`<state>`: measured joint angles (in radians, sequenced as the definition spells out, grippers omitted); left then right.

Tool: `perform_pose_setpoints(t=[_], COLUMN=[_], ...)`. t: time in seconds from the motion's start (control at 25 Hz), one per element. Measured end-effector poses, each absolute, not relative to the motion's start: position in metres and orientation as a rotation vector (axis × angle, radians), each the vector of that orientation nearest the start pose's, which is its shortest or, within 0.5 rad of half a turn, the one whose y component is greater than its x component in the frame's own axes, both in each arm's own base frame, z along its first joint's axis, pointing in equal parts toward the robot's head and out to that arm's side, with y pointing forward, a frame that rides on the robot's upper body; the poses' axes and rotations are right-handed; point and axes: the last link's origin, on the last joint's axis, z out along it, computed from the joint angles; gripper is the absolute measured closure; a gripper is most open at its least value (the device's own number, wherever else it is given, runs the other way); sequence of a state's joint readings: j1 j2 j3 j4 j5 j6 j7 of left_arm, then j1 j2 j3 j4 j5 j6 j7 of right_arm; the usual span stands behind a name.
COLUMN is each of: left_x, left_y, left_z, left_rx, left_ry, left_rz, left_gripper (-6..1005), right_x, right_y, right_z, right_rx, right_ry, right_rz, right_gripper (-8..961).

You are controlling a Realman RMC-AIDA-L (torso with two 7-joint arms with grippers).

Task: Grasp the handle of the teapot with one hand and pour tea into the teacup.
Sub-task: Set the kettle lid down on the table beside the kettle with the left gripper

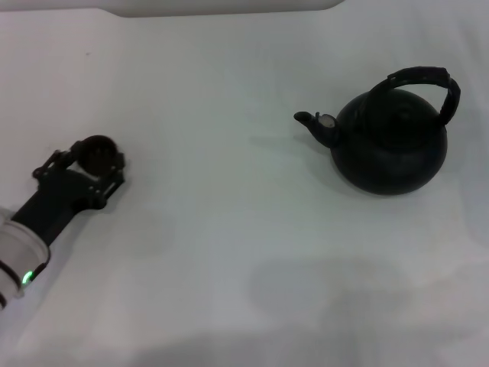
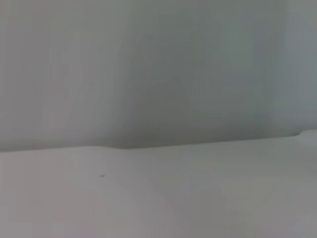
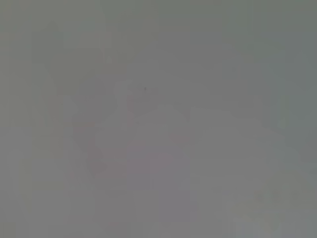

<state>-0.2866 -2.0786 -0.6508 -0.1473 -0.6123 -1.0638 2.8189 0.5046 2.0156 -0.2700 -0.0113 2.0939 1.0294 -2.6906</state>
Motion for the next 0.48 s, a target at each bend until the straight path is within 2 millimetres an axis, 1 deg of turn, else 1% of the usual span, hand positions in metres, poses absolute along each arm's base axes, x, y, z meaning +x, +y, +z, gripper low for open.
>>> perform_pose_setpoints(t=[0.04,0.16,0.28,0.4,0.48], left_x=[-0.356,-0.340,-0.322,-0.309,-0.304], left_y=[0.258,0.262,0.267,0.271,0.272], left_z=[-0.074,-0.081,-0.091,-0.102,-0.107], left_rx=[-1.979,-2.043,-2.132,-2.216,-2.245], left_ry=[-0.717,-0.660,-0.591,-0.539,-0.527], left_rz=[-0.565,-0.616,-0.652,-0.651,-0.644], left_gripper=[305,305,305,305,305], right_x=[0.381,0.381,0.380,0.379,0.379], right_y=[0.348,0.349,0.350,0.351,0.352], right_z=[0.039,0.040,0.040,0.040,0.040], right_rx=[-1.419,-1.419,-1.421,-1.422,-1.423], right_ry=[0.806,0.804,0.802,0.801,0.801], right_rz=[0.670,0.670,0.671,0.671,0.672], right_gripper=[276,276,276,276,276])
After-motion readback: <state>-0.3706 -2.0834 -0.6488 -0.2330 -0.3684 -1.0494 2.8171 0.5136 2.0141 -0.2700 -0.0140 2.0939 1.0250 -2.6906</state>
